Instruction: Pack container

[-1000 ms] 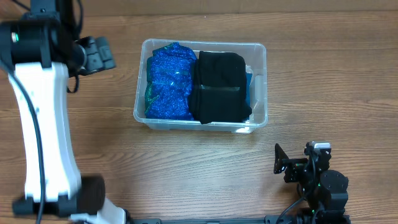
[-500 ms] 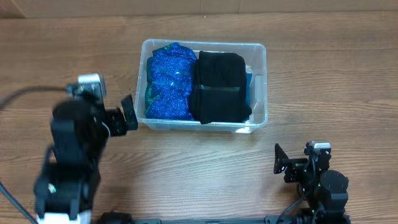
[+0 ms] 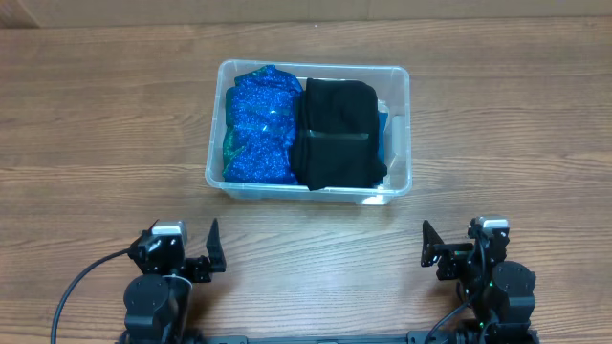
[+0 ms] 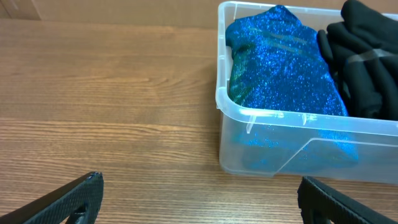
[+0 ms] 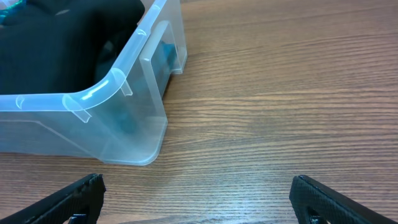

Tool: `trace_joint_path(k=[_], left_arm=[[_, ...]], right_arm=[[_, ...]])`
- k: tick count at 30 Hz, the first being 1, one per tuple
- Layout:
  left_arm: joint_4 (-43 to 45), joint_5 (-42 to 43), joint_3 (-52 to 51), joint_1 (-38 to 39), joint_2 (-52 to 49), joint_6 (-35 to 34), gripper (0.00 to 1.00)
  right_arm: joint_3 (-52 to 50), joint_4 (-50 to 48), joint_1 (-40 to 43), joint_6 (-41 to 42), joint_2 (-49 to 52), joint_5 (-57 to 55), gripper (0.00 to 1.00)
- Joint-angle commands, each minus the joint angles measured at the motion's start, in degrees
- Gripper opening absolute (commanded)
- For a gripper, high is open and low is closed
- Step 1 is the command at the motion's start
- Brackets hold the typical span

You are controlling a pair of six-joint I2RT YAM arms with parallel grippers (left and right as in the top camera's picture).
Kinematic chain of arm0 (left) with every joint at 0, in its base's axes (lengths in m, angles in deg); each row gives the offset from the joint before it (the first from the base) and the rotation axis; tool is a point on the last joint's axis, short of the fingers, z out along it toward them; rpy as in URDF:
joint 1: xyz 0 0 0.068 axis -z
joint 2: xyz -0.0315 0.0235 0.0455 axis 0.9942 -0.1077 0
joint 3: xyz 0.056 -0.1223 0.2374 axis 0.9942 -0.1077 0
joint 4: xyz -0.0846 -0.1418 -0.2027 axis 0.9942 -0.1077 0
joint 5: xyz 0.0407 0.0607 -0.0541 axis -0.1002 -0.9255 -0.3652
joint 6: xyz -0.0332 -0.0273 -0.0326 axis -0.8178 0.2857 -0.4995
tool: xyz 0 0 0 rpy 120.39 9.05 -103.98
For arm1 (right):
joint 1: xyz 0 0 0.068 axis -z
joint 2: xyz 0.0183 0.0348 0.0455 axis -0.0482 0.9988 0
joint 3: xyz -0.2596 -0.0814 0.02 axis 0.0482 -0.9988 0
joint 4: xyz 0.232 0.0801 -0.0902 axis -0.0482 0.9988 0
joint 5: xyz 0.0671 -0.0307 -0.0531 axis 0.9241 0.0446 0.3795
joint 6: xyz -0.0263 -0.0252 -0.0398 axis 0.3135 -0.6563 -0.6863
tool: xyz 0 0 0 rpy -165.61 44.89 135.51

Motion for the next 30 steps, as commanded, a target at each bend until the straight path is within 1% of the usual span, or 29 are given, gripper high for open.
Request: trace_joint_path(k=[1,4,30], left_arm=[[-0.7,0.5,-3.0,-0.3,2.4,1.2,1.0],[0.2,0.3,-6.4,-0.3,2.4,1.2,1.0],[0.7,0.3,-6.4,-0.3,2.4,1.2,1.0]], right_arm=[[-1.0,0.1,0.3,0.0,-0.6,0.1,1.0],[-1.0,0.1,0.3,0.0,-0.6,0.1,1.0],[-1.0,0.1,0.3,0.0,-0.6,0.1,1.0]])
